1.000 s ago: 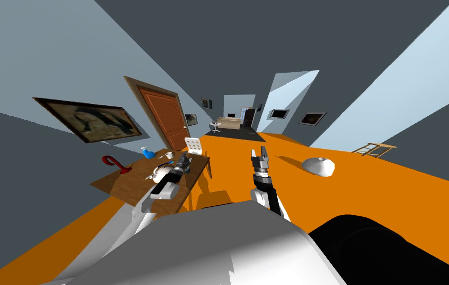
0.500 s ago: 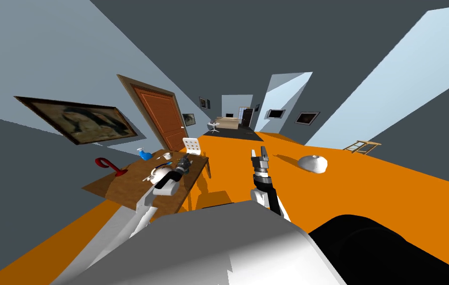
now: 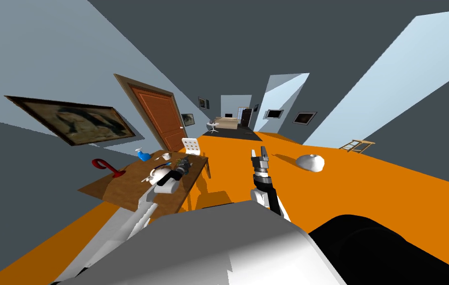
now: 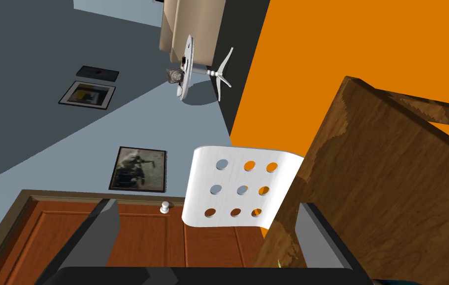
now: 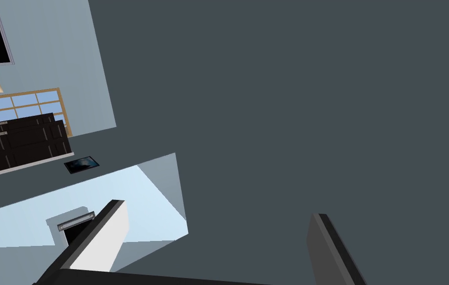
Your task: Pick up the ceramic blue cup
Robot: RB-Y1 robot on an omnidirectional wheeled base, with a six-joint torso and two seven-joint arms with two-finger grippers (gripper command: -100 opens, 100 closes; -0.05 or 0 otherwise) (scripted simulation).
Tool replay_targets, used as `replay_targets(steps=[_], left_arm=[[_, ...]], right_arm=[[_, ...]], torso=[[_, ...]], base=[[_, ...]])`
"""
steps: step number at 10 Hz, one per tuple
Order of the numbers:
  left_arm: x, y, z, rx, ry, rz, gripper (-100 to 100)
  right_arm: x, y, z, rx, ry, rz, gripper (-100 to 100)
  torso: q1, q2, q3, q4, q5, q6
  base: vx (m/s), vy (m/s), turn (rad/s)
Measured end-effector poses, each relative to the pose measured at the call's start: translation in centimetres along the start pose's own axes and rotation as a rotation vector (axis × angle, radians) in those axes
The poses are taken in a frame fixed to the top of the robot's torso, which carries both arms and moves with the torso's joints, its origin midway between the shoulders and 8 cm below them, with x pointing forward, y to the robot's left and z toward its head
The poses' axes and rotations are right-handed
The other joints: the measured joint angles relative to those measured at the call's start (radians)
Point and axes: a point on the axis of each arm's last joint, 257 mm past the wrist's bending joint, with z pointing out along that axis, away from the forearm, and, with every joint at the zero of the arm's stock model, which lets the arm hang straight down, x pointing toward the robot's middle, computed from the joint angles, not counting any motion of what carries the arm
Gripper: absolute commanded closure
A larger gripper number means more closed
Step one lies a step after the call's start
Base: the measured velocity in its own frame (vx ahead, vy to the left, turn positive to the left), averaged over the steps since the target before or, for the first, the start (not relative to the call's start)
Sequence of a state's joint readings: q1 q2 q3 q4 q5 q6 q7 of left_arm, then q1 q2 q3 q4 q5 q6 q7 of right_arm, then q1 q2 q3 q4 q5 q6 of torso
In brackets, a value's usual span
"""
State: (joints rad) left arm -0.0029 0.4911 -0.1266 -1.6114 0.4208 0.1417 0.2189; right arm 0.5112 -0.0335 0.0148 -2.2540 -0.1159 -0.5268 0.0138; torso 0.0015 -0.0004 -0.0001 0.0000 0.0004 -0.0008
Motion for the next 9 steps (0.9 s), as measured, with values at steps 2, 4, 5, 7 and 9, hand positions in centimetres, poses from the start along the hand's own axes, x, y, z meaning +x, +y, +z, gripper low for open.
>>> replay_targets(steps=[2, 4, 5, 7, 9], left_arm=[[-1.5, 2.2, 0.8, -0.078, -0.019, -0.021, -100], [-2.4, 4.8, 1.1, -0.155, -0.043, -0.044, -100], [-3.2, 5.9, 0.9, -0.190, -0.056, -0.052, -100], [-4.5, 7.4, 1.2, -0.243, -0.077, -0.065, -100], [-5.6, 9.2, 1.0, -0.307, -0.101, -0.082, -100]], right_arm=[[0.0, 0.0, 0.0, 0.000, 0.000, 0.000, 0], [0.0, 0.0, 0.0, 0.000, 0.000, 0.000, 0], [0.0, 0.0, 0.0, 0.000, 0.000, 0.000, 0], [0.0, 0.0, 0.0, 0.000, 0.000, 0.000, 0], [0.0, 0.0, 0.0, 0.000, 0.000, 0.000, 0]], torso=[[0.000, 0.000, 0.000, 0.000, 0.000, 0.000], [0.000, -0.001, 0.000, 0.000, 0.000, 0.000], [0.000, -0.001, 0.000, 0.000, 0.000, 0.000], [0.000, -0.001, -0.001, 0.000, 0.000, 0.000], [0.000, -0.002, -0.001, 0.000, 0.000, 0.000]], base=[[0.003, 0.018, -0.046], [0.010, 0.012, -0.012], [0.010, 0.008, -0.006], [0.019, 0.014, -0.013], [0.022, 0.014, 0.001]])
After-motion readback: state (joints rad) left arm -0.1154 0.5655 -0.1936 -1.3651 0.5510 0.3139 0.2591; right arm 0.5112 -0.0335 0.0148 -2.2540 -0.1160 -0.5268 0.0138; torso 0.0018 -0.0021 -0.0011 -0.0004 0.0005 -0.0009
